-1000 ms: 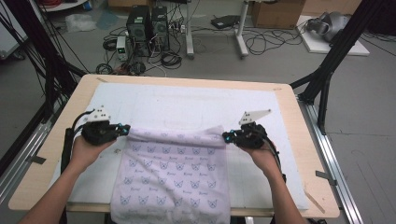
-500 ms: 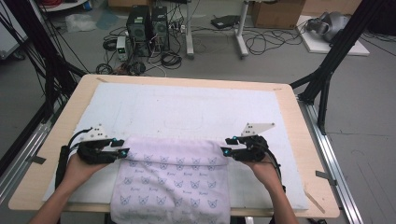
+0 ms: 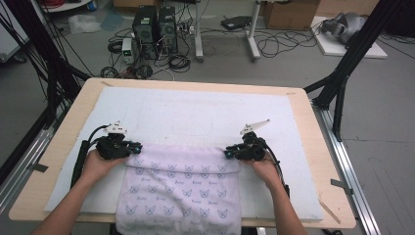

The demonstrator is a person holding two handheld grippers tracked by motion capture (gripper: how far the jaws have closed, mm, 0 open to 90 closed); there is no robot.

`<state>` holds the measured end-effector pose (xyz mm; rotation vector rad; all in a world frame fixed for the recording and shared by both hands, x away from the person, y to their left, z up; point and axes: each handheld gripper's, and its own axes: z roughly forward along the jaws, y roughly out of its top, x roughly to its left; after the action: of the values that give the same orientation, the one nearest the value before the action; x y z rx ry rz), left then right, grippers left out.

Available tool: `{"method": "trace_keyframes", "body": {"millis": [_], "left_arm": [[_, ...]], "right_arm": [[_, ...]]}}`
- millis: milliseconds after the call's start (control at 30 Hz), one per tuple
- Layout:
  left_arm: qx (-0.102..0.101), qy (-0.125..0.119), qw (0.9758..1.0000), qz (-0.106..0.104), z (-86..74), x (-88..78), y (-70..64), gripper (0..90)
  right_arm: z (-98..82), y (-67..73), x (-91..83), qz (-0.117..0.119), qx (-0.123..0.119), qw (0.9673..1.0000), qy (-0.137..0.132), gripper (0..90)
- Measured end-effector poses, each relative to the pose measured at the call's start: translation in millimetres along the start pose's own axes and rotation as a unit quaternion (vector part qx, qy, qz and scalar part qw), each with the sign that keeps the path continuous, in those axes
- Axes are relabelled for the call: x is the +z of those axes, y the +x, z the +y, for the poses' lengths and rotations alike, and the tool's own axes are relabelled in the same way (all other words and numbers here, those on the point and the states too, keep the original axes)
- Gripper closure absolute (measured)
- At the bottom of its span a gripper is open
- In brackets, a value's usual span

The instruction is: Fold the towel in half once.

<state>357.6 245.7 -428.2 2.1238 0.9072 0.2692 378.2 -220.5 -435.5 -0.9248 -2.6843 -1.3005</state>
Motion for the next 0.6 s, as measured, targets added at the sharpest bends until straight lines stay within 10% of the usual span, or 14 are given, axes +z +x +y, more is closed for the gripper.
{"method": "trace_keyframes", "body": {"millis": [600], "left_arm": [[0.02,-0.045,0.9988,0.005,0.4,-28.9,-18.9,78.5]], "right_arm": [[4.6,30.3,-34.2,-0.032,-0.052,0.9976,-0.035,76.1]]}}
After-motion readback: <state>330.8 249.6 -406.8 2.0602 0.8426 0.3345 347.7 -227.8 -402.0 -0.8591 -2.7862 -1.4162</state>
